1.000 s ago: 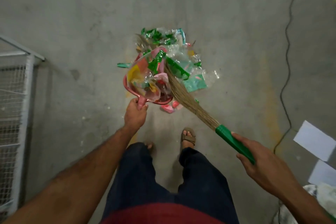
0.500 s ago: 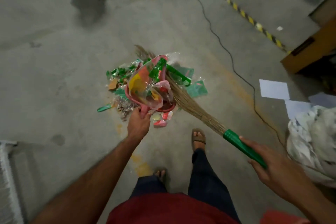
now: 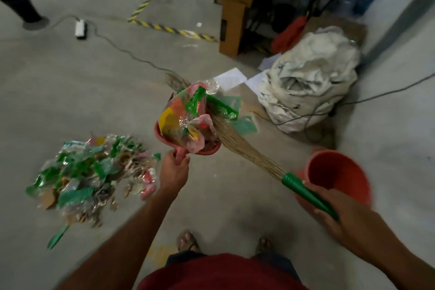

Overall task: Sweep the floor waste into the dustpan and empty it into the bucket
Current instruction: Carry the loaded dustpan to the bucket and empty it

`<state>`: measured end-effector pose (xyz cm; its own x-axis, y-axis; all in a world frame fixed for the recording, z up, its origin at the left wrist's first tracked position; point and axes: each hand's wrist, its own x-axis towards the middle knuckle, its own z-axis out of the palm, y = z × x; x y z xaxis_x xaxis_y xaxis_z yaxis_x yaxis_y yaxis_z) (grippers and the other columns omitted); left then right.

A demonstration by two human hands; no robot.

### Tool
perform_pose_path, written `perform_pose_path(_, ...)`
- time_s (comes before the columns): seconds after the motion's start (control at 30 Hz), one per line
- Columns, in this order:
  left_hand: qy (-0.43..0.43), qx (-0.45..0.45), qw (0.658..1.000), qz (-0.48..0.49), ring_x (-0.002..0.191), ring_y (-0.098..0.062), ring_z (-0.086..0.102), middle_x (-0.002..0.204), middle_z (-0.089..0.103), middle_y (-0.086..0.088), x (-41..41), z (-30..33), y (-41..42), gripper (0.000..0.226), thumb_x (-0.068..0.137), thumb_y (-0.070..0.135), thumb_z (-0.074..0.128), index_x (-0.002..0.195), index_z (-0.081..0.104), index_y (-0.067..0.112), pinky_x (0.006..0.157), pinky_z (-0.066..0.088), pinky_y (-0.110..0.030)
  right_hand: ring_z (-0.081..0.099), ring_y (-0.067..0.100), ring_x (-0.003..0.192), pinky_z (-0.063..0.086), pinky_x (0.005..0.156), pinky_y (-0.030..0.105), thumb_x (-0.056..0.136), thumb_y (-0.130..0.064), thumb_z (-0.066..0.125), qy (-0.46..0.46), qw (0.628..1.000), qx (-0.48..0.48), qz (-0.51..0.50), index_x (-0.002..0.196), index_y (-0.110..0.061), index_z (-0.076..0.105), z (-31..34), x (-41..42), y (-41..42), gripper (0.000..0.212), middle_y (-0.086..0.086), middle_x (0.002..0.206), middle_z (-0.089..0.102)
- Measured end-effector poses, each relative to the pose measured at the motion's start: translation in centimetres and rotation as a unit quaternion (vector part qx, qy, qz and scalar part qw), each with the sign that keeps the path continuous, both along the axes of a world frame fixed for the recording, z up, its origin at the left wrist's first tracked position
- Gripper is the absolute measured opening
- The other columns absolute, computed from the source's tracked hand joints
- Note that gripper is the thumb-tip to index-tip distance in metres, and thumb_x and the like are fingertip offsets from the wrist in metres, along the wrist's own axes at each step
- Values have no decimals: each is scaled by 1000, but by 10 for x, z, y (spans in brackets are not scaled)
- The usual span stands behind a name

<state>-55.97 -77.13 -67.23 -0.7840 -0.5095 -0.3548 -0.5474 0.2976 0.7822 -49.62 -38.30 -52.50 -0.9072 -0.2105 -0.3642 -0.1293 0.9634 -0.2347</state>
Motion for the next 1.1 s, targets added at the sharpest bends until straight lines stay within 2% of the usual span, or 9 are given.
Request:
perform_pose_path(0.13,-6,4,996,-85,84,-27,66,90,68,-1,-24,-4,86,28,87,37,64,108,61,20,76,56,-45,59,4,104,54,82,25,95,-44,59,-9,996,6,-84,145,-67,15,2,41,73,70,-28,132,45)
perform_pose_path(0.23,-8,12,990,-142,83,-25,65,91,67,-1,-38,-8,163,25,90,32,65,110,61,17,75,56,-43,55,-1,95,47,69,17,95,-46,58,-1,990,9,-144,142,-69,15,0,70,132,68,-32,122,42)
perform_pose_path(0.33,-12,19,980,-196,70,-21,61,78,62,3,-42,-20,239,21,89,30,66,103,63,14,61,50,-34,55,0,84,45,61,19,94,-45,60,-17,977,22,-210,140,-73,12,-8,104,192,73,-25,104,50)
perform_pose_path(0.43,-28,23,971,-237,65,-17,55,73,58,4,-39,-34,311,18,89,26,68,100,63,12,56,40,-28,57,2,81,50,63,22,92,-43,63,-14,967,19,-254,142,-71,17,-22,132,250,73,-21,100,53)
perform_pose_path(0.57,-50,28,961,-269,68,-15,57,78,62,1,-34,-55,401,17,91,22,68,102,63,11,57,40,-28,50,-1,78,46,65,16,100,-48,47,-42,960,28,-276,135,-67,-2,-34,149,313,64,-19,103,45)
perform_pose_path(0.73,-111,10,944,-311,83,-22,61,87,61,0,-42,-88,477,13,94,23,64,103,59,14,66,44,-31,52,1,85,50,73,20,101,-46,46,-100,943,36,-315,151,-56,12,-67,149,364,61,-20,100,42)
perform_pose_path(0.93,-159,-45,910,-381,73,-17,58,77,58,5,-84,-144,536,16,98,16,52,84,56,21,49,36,-24,54,4,84,53,70,22,101,-45,45,-140,932,27,-334,151,-58,7,-141,121,391,65,-18,105,46)
perform_pose_path(1.0,-164,-73,894,-410,86,-24,63,88,64,0,-104,-169,554,10,96,15,51,94,60,18,57,46,-28,54,4,84,51,69,19,101,-43,46,-146,929,32,-340,152,-57,10,-170,102,399,64,-16,107,47)
perform_pose_path(1.1,-168,-115,860,-468,110,-37,63,117,67,-15,-138,-204,584,26,96,19,53,118,62,9,86,55,-42,53,5,81,53,71,23,101,-40,46,-161,922,27,-351,154,-52,16,-209,67,405,61,-14,105,50)
